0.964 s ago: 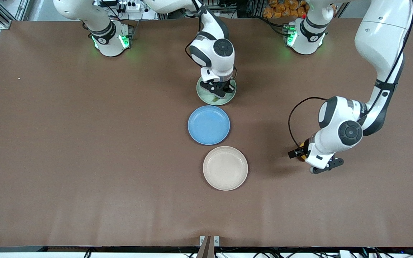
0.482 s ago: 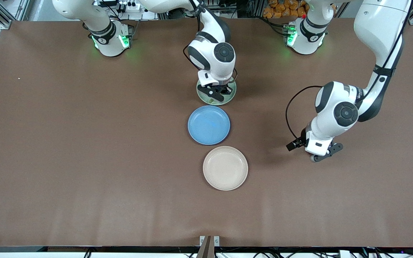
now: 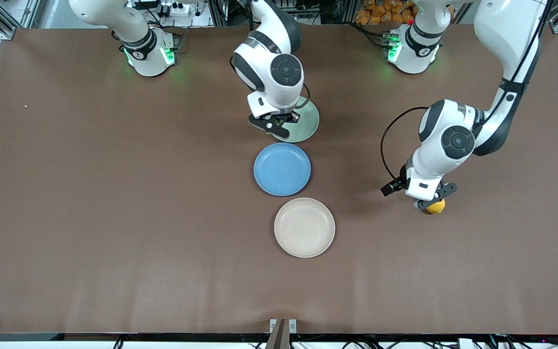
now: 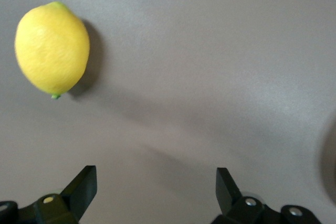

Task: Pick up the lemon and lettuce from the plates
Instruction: 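Lift the lettuce with the right gripper while the left gripper withdraws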

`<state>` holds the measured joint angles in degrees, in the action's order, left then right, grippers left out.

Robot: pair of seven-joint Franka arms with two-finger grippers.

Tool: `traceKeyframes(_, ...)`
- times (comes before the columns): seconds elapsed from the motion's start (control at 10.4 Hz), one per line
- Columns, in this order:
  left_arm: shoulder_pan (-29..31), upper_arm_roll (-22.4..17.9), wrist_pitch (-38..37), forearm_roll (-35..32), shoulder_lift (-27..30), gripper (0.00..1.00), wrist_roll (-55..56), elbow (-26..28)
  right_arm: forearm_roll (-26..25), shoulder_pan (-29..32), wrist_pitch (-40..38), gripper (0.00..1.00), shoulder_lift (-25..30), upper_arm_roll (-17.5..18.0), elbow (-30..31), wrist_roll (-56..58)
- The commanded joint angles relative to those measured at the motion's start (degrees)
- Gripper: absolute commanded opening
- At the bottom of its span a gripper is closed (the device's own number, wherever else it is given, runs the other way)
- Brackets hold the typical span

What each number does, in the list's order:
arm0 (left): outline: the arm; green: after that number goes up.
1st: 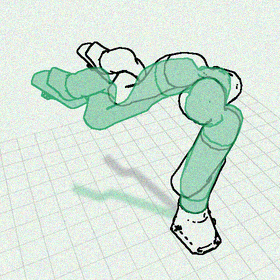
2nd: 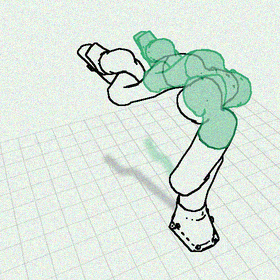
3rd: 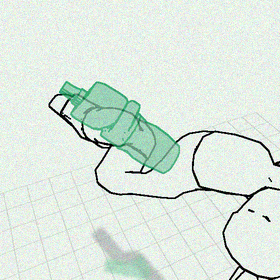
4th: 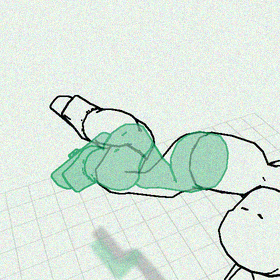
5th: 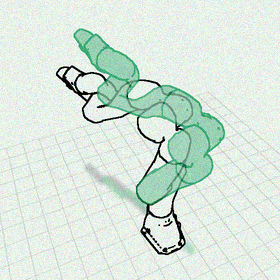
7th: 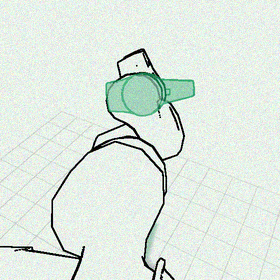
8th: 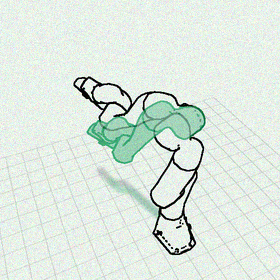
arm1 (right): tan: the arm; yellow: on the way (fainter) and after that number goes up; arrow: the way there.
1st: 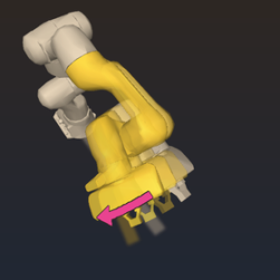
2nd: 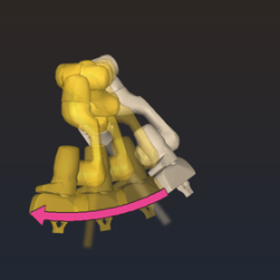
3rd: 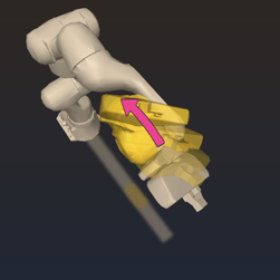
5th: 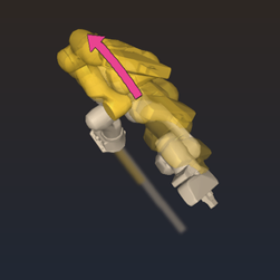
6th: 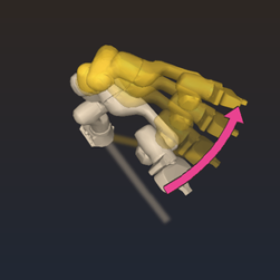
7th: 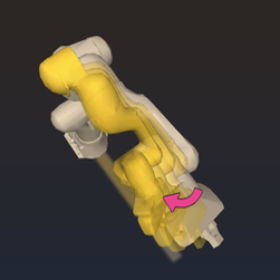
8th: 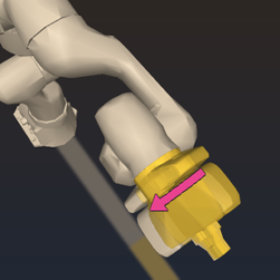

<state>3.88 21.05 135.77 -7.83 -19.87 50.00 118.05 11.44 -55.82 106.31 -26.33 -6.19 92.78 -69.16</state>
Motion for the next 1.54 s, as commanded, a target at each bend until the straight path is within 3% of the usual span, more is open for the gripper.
traceKeyframes(0.0, 0.34, 1.18, 0.90, 0.10, 5.27, 1.00, 2.64, 5.07, 1.21, 2.99, -6.61, 0.00, 5.57, 0.30, 1.09, 4.98)
traceKeyframes(0.29, 0.34, 1.27, 0.90, 0.01, 8.01, 1.00, 2.73, 6.50, 1.12, 8.42, -14.71, 0.00, 10.58, 0.13, 0.22, 8.77)
traceKeyframes(0.87, 0.25, 1.01, -0.67, -0.87, 7.39, 1.00, -5.52, -3.51, 0.51, 20.90, -32.02, 0.00, 12.53, -0.14, -8.57, 20.53)
traceKeyframes(1.16, 0.43, 1.10, -6.80, -2.36, 4.95, 1.00, -9.84, -13.86, -0.80, 26.36, -35.82, 0.00, 14.11, -0.49, -9.19, 22.23)
traceKeyframes(1.45, 0.51, 0.66, -11.83, -3.42, 6.15, 1.00, -13.96, -17.85, -2.12, 31.89, -37.65, 0.00, 14.29, -0.58, -10.15, 27.12)
